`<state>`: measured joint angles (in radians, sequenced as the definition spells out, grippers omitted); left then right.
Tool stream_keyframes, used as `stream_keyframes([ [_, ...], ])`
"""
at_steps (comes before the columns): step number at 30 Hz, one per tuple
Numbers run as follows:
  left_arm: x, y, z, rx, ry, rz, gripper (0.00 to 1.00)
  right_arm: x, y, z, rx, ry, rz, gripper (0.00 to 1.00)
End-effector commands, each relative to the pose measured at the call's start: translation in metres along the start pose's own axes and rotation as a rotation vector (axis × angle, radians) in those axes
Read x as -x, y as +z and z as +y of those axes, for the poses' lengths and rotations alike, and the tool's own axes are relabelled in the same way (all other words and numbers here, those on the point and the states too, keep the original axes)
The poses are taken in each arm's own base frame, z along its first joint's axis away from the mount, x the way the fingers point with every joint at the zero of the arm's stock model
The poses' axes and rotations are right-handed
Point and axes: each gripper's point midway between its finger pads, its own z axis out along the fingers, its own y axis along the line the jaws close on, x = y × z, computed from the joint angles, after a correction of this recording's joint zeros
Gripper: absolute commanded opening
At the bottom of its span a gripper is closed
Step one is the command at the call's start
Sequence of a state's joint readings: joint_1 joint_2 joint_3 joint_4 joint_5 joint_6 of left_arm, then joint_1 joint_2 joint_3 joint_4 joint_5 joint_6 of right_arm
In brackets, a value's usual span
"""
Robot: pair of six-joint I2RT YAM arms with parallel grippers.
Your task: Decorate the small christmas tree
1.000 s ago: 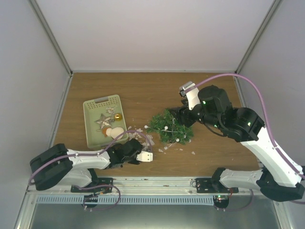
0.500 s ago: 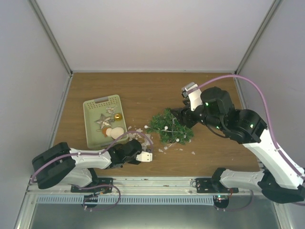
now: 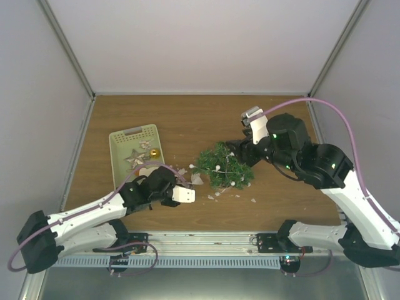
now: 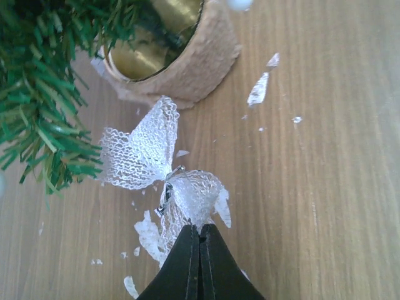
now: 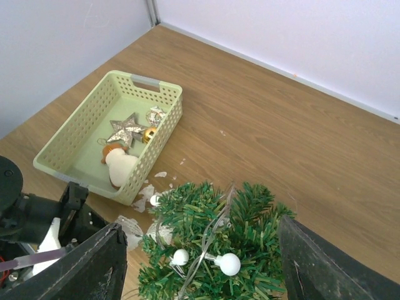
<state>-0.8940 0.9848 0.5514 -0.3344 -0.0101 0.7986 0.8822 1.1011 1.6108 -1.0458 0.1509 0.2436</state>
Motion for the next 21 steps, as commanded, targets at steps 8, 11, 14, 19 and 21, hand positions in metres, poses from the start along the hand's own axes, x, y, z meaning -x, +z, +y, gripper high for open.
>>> stream_keyframes([
  [8,0.039,-0.053,-0.014,-0.253,0.061,-0.075,0.0,0.014,-0.003,-0.005,-0.015,0.012,-0.045,0.67],
  [11,0.046,-0.073,-0.016,-0.309,0.076,-0.083,0.0,0.015,-0.002,-0.005,-0.013,0.005,-0.042,0.67],
  [14,0.056,-0.096,-0.013,-0.35,0.095,-0.103,0.0,0.016,0.0,-0.005,-0.012,0.003,-0.045,0.67],
  [19,0.071,-0.13,0.003,-0.394,0.145,-0.155,0.0,0.013,0.003,-0.007,-0.013,0.008,-0.042,0.67],
  [21,0.073,-0.137,0.011,-0.396,0.162,-0.165,0.0,0.012,0.003,-0.007,-0.013,0.011,-0.039,0.67],
])
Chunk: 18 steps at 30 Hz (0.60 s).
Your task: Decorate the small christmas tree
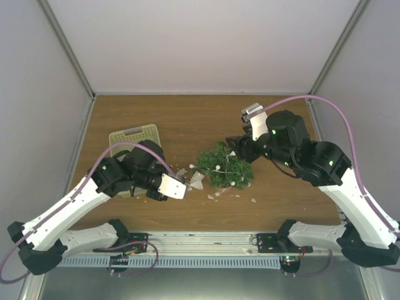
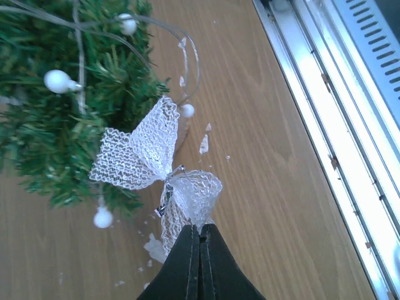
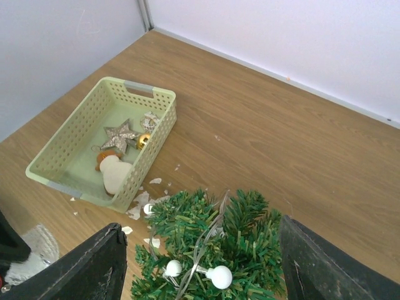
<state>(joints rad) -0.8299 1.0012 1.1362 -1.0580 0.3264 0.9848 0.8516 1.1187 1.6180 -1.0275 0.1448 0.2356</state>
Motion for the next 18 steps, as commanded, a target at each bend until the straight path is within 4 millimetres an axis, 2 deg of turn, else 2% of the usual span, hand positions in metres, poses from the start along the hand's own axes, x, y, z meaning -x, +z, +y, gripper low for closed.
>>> stream_keyframes([
  [1,0.006,-0.022,-0.008,-0.101,0.055,-0.029,0.0,0.007,-0.003,-0.001,0.005,0.003,-0.031,0.67],
  [5,0.026,-0.039,0.004,-0.106,0.07,-0.127,0.0,0.004,-0.005,-0.004,-0.006,-0.003,-0.041,0.67],
  [11,0.044,-0.038,0.012,-0.168,0.024,-0.285,0.0,-0.007,-0.005,-0.003,0.012,-0.059,-0.06,0.69],
  [16,0.054,-0.052,0.028,-0.226,-0.115,-0.489,0.0,-0.004,-0.013,-0.001,0.034,-0.04,-0.119,0.69],
  [18,0.056,-0.055,0.042,-0.265,-0.21,-0.57,0.0,-0.002,-0.014,-0.001,0.039,-0.027,-0.141,0.69],
])
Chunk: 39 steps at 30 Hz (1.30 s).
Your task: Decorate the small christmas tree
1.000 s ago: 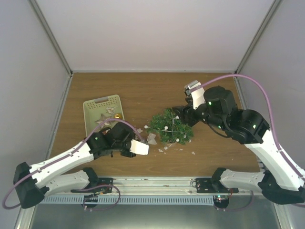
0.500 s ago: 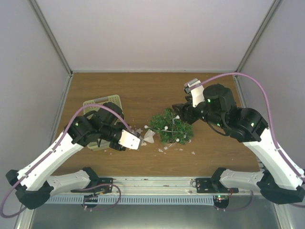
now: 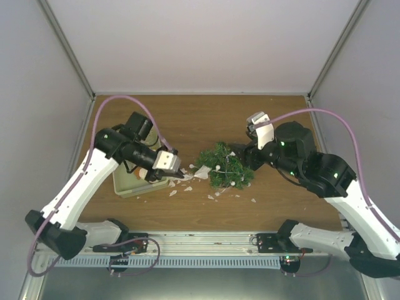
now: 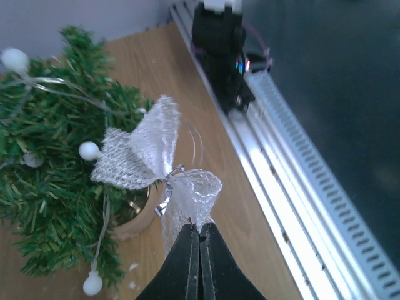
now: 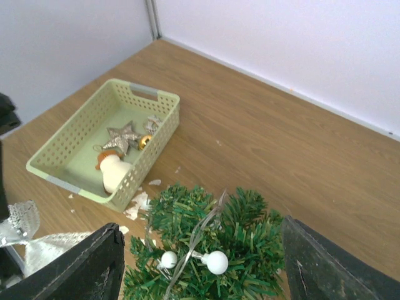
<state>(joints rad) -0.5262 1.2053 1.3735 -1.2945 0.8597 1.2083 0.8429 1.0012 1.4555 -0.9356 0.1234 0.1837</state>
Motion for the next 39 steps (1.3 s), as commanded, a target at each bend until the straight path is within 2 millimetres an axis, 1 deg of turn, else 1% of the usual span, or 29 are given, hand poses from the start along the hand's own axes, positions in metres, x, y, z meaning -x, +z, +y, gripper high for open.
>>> stream_keyframes([
  [1,0.034,-0.013,0.015,-0.091,-0.142,-0.293,0.0,0.016,-0.008,0.002,0.02,0.019,-0.102,0.69],
  [3,0.033,-0.011,0.027,-0.126,-0.227,-0.361,0.0,0.014,-0.006,0.002,0.023,0.028,-0.102,0.69],
  [7,0.036,-0.009,0.041,-0.175,-0.313,-0.441,0.0,0.007,-0.001,0.003,0.029,0.041,-0.088,0.7],
  [11,0.035,-0.005,0.049,-0.22,-0.401,-0.492,0.0,0.005,0.0,0.001,0.019,0.045,-0.088,0.7],
  [14,0.034,-0.003,0.055,-0.234,-0.433,-0.503,0.0,0.004,-0.001,0.0,0.012,0.049,-0.093,0.7],
  [17,0.038,-0.005,0.059,-0.244,-0.451,-0.519,0.0,0.002,0.0,-0.002,0.003,0.051,-0.087,0.7],
  [20,0.04,-0.004,0.058,-0.273,-0.488,-0.544,0.0,0.001,-0.002,-0.002,0.003,0.056,-0.089,0.7],
  [25,0.034,0.008,0.05,-0.32,-0.54,-0.55,0.0,0.003,-0.008,-0.006,-0.012,0.064,-0.105,0.7],
  [32,0.021,0.022,0.05,-0.368,-0.626,-0.564,0.0,0.004,-0.011,-0.006,-0.01,0.077,-0.112,0.71],
  [39,0.017,0.029,0.055,-0.393,-0.672,-0.559,0.0,0.0,-0.009,-0.004,0.001,0.077,-0.102,0.71],
])
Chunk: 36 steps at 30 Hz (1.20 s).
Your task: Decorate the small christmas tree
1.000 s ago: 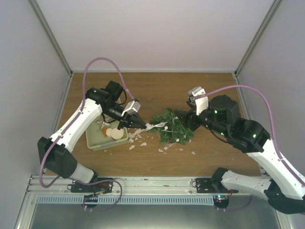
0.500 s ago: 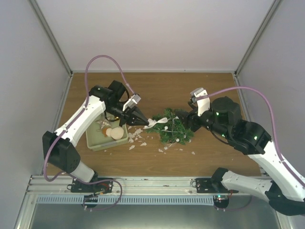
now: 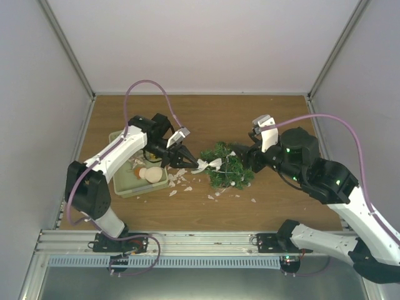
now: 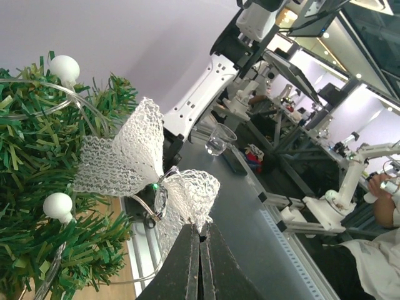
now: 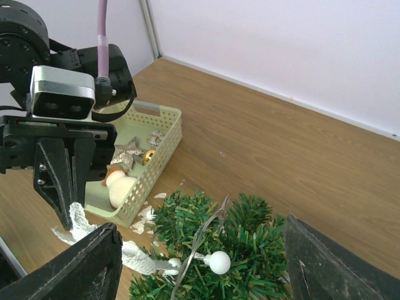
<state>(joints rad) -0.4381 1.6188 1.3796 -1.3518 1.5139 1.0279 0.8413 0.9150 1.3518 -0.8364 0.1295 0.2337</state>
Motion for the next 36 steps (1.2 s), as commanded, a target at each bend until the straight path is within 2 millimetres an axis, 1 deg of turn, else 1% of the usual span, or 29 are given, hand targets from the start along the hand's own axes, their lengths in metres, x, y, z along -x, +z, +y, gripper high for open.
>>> stream_keyframes([
  [1,0.002,0.005,0.0,-0.036,-0.037,-0.024,0.0,0.002,-0.002,-0.002,-0.004,0.015,-0.018,0.71],
  [5,0.001,0.009,0.0,-0.045,-0.046,-0.015,0.0,-0.001,-0.001,-0.002,-0.006,0.015,-0.012,0.72],
  [9,0.004,0.013,-0.011,-0.057,-0.01,-0.002,0.0,-0.004,0.0,-0.002,-0.007,0.014,-0.005,0.72],
  [15,-0.011,0.031,-0.025,-0.08,0.0,0.09,0.0,-0.004,0.002,-0.002,-0.007,0.014,-0.005,0.72],
  [20,-0.005,0.03,-0.041,-0.057,0.068,0.12,0.0,-0.007,0.002,-0.003,-0.012,0.019,0.001,0.73],
  [24,-0.01,0.029,-0.052,-0.047,0.082,0.135,0.0,-0.007,0.002,-0.003,-0.01,0.023,-0.002,0.73],
  [27,-0.02,0.033,-0.05,-0.067,0.057,0.145,0.0,-0.006,0.003,-0.003,-0.008,0.02,-0.006,0.73],
  [32,-0.031,0.044,-0.034,-0.106,0.002,0.158,0.0,-0.004,0.005,-0.001,-0.003,0.017,-0.004,0.73],
  [36,-0.037,0.046,-0.02,-0.094,0.007,0.193,0.0,-0.004,0.005,-0.001,-0.004,0.015,-0.004,0.74],
])
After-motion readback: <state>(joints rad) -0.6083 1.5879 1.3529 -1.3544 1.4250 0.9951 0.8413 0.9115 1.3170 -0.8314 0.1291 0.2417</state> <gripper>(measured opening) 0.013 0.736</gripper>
